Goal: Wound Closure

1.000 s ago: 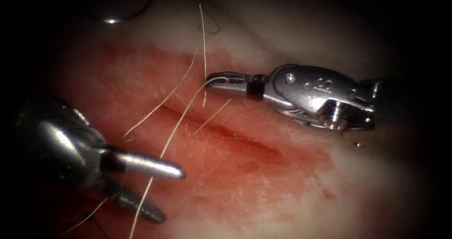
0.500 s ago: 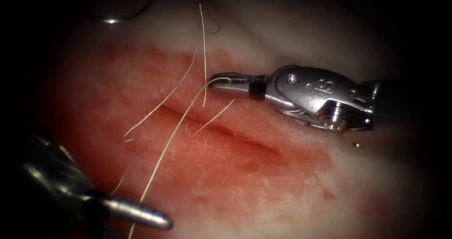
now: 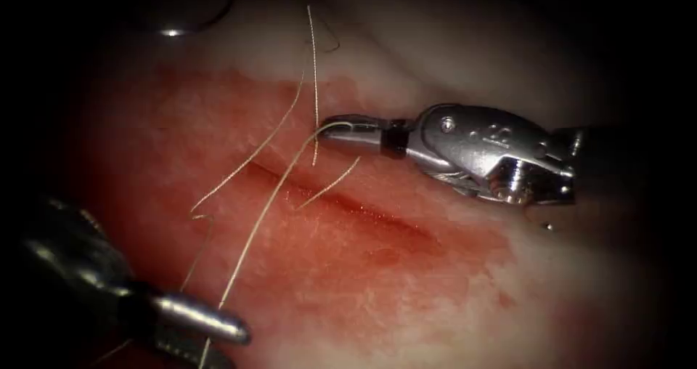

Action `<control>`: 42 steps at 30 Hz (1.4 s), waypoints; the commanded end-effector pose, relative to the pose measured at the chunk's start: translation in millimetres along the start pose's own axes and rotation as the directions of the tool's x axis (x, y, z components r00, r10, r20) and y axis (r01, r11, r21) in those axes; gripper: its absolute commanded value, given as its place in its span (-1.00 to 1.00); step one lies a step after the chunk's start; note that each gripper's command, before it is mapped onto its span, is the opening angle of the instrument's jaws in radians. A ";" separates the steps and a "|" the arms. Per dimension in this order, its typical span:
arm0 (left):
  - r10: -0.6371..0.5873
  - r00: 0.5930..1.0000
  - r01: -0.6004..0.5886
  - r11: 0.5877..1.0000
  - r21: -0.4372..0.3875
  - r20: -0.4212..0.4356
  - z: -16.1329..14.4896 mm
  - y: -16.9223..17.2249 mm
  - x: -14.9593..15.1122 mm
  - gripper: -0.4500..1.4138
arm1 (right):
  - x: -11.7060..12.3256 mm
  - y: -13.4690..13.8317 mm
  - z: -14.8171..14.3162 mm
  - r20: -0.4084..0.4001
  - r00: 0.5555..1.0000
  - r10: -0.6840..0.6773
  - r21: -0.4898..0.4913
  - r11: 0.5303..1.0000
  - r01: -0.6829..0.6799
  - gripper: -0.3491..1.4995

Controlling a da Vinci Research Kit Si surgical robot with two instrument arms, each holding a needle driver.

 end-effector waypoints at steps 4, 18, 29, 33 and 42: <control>-0.076 0.990 0.071 0.996 -0.046 -0.118 0.3 -0.1 -1.0 -0.89 | 0.0 -0.2 0.9 -0.006 1.000 0.002 0.003 1.000 -0.002 -1.00; -0.302 0.951 0.307 0.948 0.082 -0.075 -4.6 -5.3 -6.4 -0.89 | 0.6 -1.1 0.0 -0.014 1.000 0.008 0.024 1.000 -0.008 -1.00; -0.188 0.982 0.185 0.976 0.118 0.015 -4.8 -6.0 -9.8 -0.89 | 2.8 -1.7 -0.4 -0.119 0.993 0.026 0.059 0.998 -0.020 0.53; -0.160 0.987 0.156 0.980 0.126 0.019 -5.0 -6.1 -10.2 -0.89 | 3.4 -1.2 -1.1 -0.132 0.991 0.028 0.062 0.998 -0.020 0.63; -0.131 0.991 0.128 0.984 0.123 0.011 -4.9 -6.0 -10.0 -0.89 | 4.5 0.9 -4.3 -0.189 0.982 -0.003 0.058 0.998 0.014 0.51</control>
